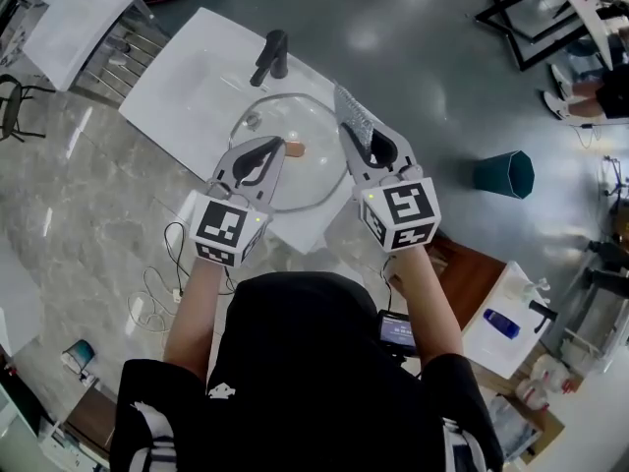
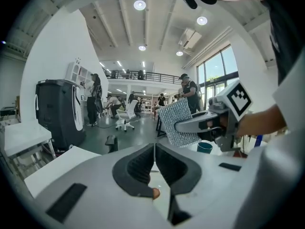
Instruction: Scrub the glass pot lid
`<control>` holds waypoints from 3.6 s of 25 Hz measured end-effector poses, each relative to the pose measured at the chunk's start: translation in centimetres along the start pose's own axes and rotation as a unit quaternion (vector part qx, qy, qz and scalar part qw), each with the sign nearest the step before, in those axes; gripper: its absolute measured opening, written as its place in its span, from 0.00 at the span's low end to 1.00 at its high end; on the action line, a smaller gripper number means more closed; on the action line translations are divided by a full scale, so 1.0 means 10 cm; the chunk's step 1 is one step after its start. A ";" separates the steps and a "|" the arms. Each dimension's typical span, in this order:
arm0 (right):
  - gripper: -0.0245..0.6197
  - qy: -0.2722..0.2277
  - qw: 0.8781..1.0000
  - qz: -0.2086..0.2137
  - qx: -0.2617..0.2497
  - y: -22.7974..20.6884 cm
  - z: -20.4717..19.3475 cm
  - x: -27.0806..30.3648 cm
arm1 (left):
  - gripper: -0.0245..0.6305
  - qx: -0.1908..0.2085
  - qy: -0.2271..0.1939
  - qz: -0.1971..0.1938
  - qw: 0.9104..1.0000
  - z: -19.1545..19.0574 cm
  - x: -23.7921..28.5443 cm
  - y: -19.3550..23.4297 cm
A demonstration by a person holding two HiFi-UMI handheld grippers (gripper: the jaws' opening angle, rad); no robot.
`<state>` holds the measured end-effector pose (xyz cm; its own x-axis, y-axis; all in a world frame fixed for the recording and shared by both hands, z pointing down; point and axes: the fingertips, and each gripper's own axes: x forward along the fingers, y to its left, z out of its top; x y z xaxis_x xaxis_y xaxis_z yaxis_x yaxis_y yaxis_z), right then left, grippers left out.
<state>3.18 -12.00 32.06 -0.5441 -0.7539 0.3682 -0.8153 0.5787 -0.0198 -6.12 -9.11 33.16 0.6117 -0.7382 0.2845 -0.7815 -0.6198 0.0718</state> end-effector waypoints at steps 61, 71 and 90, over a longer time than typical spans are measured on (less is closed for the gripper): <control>0.15 0.140 0.989 0.044 0.035 -0.11 -1.36 0.53 | 0.40 0.294 0.341 -0.203 0.869 -2.02 0.91 -0.08; 0.15 0.148 0.987 0.046 0.038 -0.11 -1.45 0.52 | 0.38 0.289 0.361 -0.185 0.867 -2.11 0.94 -0.05; 0.15 0.156 0.986 0.052 0.038 -0.08 -1.52 0.54 | 0.31 0.263 0.369 -0.161 0.877 -2.10 0.94 -0.01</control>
<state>3.92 -11.86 48.21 -0.5481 -0.5529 0.6277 -0.7769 0.6145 -0.1371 -2.92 -10.39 55.88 0.3927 -0.2498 0.8851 -0.2994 -0.9447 -0.1338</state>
